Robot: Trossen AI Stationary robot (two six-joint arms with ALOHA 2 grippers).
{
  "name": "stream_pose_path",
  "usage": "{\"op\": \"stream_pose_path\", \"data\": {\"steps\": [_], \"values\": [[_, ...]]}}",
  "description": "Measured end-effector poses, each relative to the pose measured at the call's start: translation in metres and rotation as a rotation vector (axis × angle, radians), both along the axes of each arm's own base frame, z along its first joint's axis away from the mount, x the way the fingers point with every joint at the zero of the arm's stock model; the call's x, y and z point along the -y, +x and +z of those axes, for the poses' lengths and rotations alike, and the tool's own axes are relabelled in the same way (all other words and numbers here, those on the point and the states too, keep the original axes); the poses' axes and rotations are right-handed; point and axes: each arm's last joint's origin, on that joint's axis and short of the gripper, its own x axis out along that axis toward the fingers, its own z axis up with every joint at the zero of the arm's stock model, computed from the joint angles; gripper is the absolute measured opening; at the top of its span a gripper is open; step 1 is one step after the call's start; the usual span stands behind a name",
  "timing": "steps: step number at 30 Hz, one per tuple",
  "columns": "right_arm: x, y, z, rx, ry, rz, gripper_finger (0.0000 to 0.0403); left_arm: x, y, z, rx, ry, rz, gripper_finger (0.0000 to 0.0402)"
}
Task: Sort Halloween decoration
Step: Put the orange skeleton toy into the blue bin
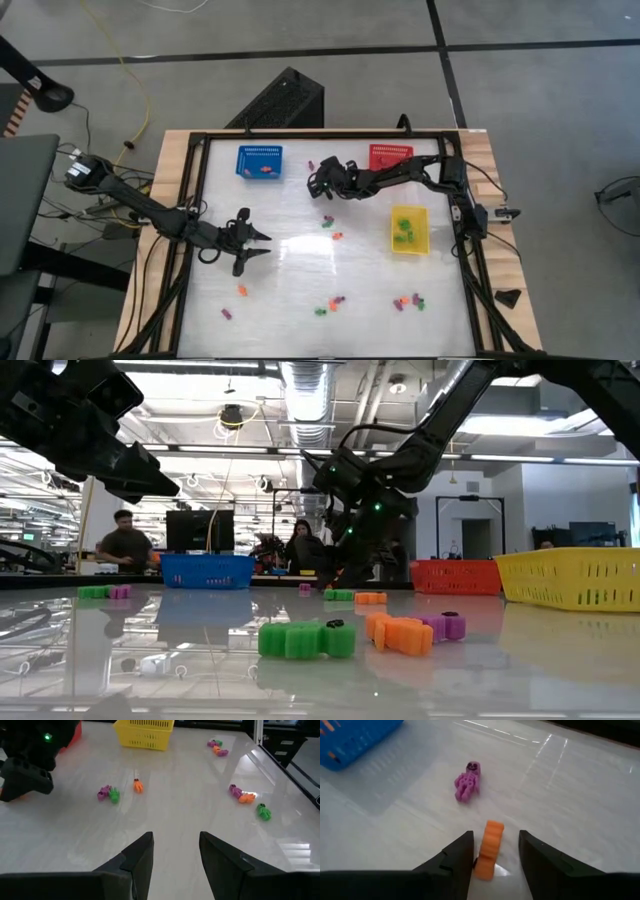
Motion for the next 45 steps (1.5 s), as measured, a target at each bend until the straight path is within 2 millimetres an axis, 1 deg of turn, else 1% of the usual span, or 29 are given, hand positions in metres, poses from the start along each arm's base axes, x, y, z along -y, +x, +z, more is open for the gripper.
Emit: {"op": "stream_pose_path", "data": {"steps": [5,7,9,13,16,19,22,25,30,32,34,38,42,45], "values": [[-0.001,-0.001,-0.001,-0.019,0.007,0.003,0.0160,0.000,0.000,-0.001,-0.016,0.003,0.000,0.0148],[-0.001,-0.002,-0.001,-0.025,0.011,0.005,0.0148,-0.001,-0.003,-0.003,-0.045,-0.007,-0.011,0.0148],[-0.003,-0.002,-0.001,-0.032,0.014,0.014,0.0132,-0.003,-0.007,0.000,-0.068,-0.017,0.000,0.0148],[-0.007,-0.001,-0.002,-0.056,0.002,0.042,0.0095,-0.012,-0.021,0.014,-0.130,-0.027,0.124,0.0148],[-0.009,-0.001,-0.001,-0.067,-0.010,0.063,0.0070,-0.020,-0.035,0.017,-0.152,-0.063,0.223,0.0148],[-0.011,0.002,0.000,-0.054,-0.027,0.083,0.0065,-0.027,-0.045,0.018,-0.147,-0.090,0.309,0.0148],[-0.015,0.002,0.007,-0.031,-0.014,0.113,0.0065,-0.030,-0.050,0.018,-0.148,-0.107,0.355,0.0148],[-0.028,0.004,0.021,0.012,0.005,0.191,0.0065,-0.030,-0.051,0.016,-0.164,-0.098,0.364,0.0148],[-0.054,0.021,0.065,0.297,-0.097,0.314,0.0065,-0.031,-0.052,0.012,-0.201,-0.061,0.387,0.0148],[-0.058,0.027,0.075,0.372,-0.136,0.335,0.0065,-0.032,-0.053,0.010,-0.216,-0.050,0.406,0.0148],[-0.057,0.038,0.083,0.390,-0.166,0.348,0.0065,-0.033,-0.054,0.009,-0.228,-0.039,0.419,0.0148],[-0.042,0.066,0.094,0.390,-0.205,0.368,0.0065,-0.033,-0.055,0.007,-0.241,-0.029,0.426,0.0148],[-0.022,0.098,0.091,0.321,-0.211,0.404,0.0065,-0.034,-0.055,0.008,-0.236,-0.021,0.427,0.0148],[-0.008,0.116,0.090,0.292,-0.199,0.400,0.0065,-0.034,-0.055,0.008,-0.230,-0.014,0.434,0.0148]]}}
